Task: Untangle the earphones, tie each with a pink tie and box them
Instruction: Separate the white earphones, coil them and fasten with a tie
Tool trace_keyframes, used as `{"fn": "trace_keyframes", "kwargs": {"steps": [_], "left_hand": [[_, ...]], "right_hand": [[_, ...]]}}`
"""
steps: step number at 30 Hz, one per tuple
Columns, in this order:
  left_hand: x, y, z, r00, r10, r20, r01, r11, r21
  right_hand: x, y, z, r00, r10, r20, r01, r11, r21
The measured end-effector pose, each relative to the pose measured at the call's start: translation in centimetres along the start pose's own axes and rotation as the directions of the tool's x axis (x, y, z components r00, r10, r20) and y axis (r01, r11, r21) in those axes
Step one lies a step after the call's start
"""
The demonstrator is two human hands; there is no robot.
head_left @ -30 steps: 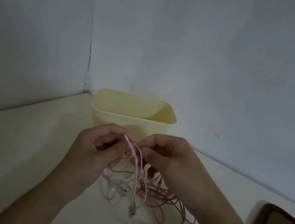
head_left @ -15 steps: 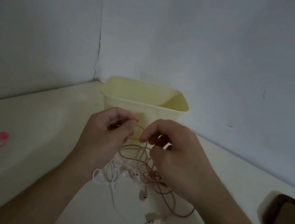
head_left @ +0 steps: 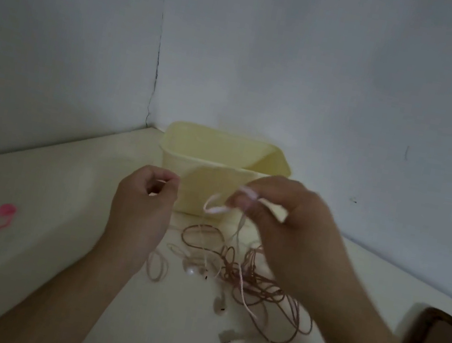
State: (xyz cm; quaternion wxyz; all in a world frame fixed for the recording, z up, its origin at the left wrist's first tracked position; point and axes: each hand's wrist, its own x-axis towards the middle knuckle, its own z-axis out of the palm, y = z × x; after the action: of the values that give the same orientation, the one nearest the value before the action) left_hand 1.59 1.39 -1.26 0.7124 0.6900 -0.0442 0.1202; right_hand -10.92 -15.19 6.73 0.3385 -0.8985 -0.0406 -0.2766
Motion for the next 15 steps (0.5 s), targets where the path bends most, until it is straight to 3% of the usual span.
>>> {"fn": "trace_keyframes", "kwargs": {"steps": [3,6,8,10,13,15], "left_hand": [[0.2,-0.5,-0.1,1.0,0.006,0.003,-0.007,0.977,0.215],[-0.3,-0.2,-0.1,0.998,0.026,0.066,-0.051,0.912,0.407],[-0.8,0.0,0.2,0.989,0.044,0.143,-0.113,0.846,0.52],[-1.5,0.5,0.5,0.967,0.15,0.208,-0.247,0.761,0.599],[-2.3,1.6,0.4,0.886,0.382,0.262,-0.459,0.799,0.387],[-3.3,2.6,0.6,0.852,0.389,0.351,-0.443,0.893,0.084]], "right_hand": [[0.3,0.2,-2.2,0.985,0.146,-0.095,-0.112,0.947,0.3],[0.5,-0.2,-3.1,0.946,0.318,-0.061,-0.189,0.695,0.694],[0.4,-0.5,-3.6,0.937,0.35,-0.022,-0.214,0.62,0.755],[0.3,-0.8,-3.5,0.94,0.341,-0.008,-0.235,0.667,0.707],[0.2,-0.9,-2.2,0.935,0.356,-0.014,-0.27,0.734,0.622],[0.1,-0.7,-1.4,0.937,0.35,-0.018,-0.284,0.788,0.546]]}}
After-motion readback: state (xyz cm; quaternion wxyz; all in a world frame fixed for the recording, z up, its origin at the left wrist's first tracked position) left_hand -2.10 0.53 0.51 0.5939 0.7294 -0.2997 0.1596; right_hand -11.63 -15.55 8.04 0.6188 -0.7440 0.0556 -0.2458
